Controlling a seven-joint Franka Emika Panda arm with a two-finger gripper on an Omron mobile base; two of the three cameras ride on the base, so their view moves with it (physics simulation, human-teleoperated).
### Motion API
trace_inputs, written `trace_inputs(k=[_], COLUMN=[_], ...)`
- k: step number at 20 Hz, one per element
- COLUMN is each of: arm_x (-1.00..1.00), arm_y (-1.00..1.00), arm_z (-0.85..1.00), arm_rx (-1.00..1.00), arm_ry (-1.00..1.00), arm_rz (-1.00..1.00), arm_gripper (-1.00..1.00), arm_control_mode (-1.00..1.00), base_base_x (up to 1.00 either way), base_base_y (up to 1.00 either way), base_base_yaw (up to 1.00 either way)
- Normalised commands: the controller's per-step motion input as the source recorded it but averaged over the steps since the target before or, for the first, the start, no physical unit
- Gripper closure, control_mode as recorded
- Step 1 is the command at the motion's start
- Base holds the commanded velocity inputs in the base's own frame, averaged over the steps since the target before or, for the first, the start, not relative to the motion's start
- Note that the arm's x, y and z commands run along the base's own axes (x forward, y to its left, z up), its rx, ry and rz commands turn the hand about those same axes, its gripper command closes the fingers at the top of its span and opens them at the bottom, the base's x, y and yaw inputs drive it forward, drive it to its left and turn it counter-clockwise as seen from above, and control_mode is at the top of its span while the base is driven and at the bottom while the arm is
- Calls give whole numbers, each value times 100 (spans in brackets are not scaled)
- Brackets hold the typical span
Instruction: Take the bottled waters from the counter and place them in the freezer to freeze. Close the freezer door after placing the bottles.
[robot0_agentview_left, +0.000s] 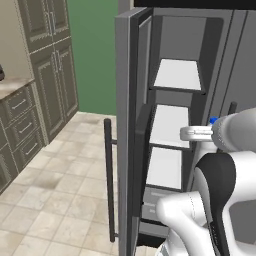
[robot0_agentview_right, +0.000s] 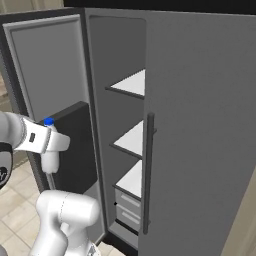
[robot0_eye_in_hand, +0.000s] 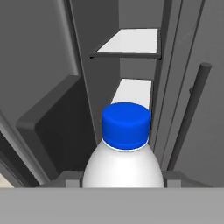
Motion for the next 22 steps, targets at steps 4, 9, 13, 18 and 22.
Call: trace_inputs(k=[4, 9, 13, 18, 22], arm_x=[0, 0, 0, 0, 0], arm_y=[0, 0, 0, 0, 0], arm_z=[0, 0, 0, 0, 0], arm_rx=[0, 0, 0, 0, 0], arm_ry=[0, 0, 0, 0, 0], arm_rz=[0, 0, 0, 0, 0], arm_gripper=[100, 100, 100, 100, 100], arm_control_mode=[100, 100, 100, 100, 100], base_base_x=[-17, -46, -78, -24, 0], base_base_y=[-4, 0, 0, -4, -23], base_base_yaw=[0, 0, 0, -2, -13])
